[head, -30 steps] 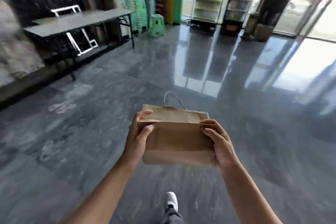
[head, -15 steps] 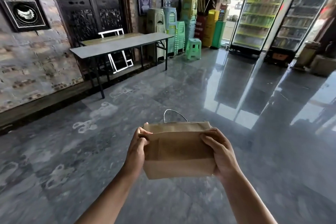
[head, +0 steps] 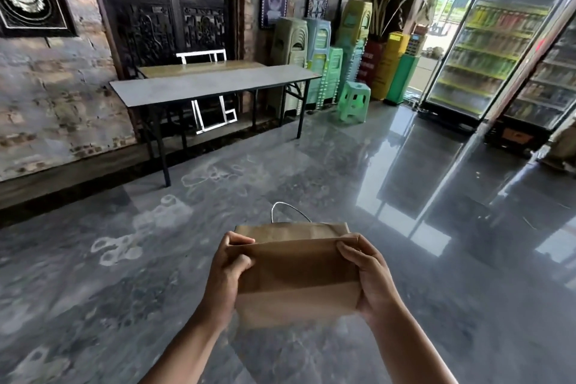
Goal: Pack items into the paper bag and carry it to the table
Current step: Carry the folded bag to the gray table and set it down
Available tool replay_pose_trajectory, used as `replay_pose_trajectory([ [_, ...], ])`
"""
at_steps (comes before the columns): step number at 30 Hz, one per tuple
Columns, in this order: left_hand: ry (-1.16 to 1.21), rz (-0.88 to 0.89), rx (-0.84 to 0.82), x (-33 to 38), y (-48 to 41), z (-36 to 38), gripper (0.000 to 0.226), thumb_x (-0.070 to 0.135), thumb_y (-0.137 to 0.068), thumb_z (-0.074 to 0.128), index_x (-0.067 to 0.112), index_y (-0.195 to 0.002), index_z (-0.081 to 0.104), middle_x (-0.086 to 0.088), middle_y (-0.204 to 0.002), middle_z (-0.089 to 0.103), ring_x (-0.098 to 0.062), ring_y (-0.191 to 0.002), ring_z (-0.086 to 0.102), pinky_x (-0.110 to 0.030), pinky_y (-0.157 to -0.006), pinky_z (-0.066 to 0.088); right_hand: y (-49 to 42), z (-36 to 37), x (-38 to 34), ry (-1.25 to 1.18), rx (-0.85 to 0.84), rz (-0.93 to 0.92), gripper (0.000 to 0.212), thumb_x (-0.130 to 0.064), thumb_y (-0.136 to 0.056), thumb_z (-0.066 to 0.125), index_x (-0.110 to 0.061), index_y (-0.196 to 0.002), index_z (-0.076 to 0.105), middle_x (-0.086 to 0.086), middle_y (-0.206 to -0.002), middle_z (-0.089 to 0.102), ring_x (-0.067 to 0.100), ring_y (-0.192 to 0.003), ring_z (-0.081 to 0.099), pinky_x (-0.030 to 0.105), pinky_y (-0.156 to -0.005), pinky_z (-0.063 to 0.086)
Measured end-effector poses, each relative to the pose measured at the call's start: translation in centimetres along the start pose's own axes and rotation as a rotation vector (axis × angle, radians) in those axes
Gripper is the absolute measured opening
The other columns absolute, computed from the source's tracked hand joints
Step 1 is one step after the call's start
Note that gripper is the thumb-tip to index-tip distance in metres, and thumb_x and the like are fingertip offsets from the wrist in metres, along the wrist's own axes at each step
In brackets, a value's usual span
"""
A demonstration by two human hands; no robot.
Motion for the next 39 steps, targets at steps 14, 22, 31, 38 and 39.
replay_pose_trajectory([
  [14,-0.092,-0.021,0.076,-1.8,-40.4,0.2,0.019,0.021,-0.067,0.07,0.022,-0.08,0.057,0.01,-0.073,0.063,-0.007,-0.069,0.057,-0.029,-0.069,0.043,-42.3,5.7,-4.6,-0.041,-0.087,0.03,0.014,-0.004,-0.078,0.057,-0.017,-0.076,0.062,0.002,-0.062,0.056,0.015,-0.054,0.055,0.024,-0.05,0.043],
  [22,0.035,-0.083,0.243,-1.8,-65.3,-0.4,0.012,0.013,-0.069,0.053,0.021,-0.073,0.061,-0.005,-0.08,0.055,-0.024,-0.087,0.045,-0.039,-0.075,0.031,-69.1,11.4,-9.8,0.017,-0.157,0.122,0.023,0.003,-0.075,0.051,-0.018,-0.07,0.059,0.0,-0.056,0.05,0.014,-0.05,0.047,0.023,-0.047,0.038],
  [31,0.138,-0.08,0.422,-5.0,-88.3,-6.1,0.027,-0.001,-0.075,0.044,0.018,-0.071,0.063,-0.017,-0.117,0.064,-0.026,-0.111,0.052,-0.043,-0.096,0.035,-94.6,20.5,-9.2,0.141,-0.238,0.139,0.023,0.002,-0.074,0.049,-0.018,-0.072,0.06,-0.001,-0.059,0.052,0.013,-0.054,0.051,0.022,-0.045,0.042],
  [38,0.108,-0.043,0.47,-5.3,-110.1,-12.6,0.067,-0.012,-0.084,0.035,0.023,-0.14,0.049,0.003,-0.077,0.051,-0.012,-0.086,0.049,-0.026,-0.098,0.032,-115.8,30.2,-9.0,0.147,-0.308,0.011,0.029,0.012,-0.079,0.045,-0.012,-0.066,0.057,-0.02,-0.144,0.047,0.014,-0.131,0.047,0.036,-0.085,0.037],
  [39,0.119,-0.036,0.477,-5.0,-113.2,-13.5,0.066,-0.013,-0.084,0.035,0.022,-0.139,0.05,0.002,-0.078,0.051,-0.011,-0.084,0.049,-0.025,-0.095,0.033,-118.8,31.8,-9.6,0.17,-0.348,-0.008,0.032,0.013,-0.081,0.046,-0.013,-0.065,0.057,-0.021,-0.147,0.044,0.014,-0.134,0.044,0.038,-0.091,0.036],
])
Point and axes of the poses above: each hand's wrist, its own y-axis away from the middle knuckle, its own z-axis out of the palm, x = y × z, the point moved 5 cm from there along -y, towards the middle knuckle
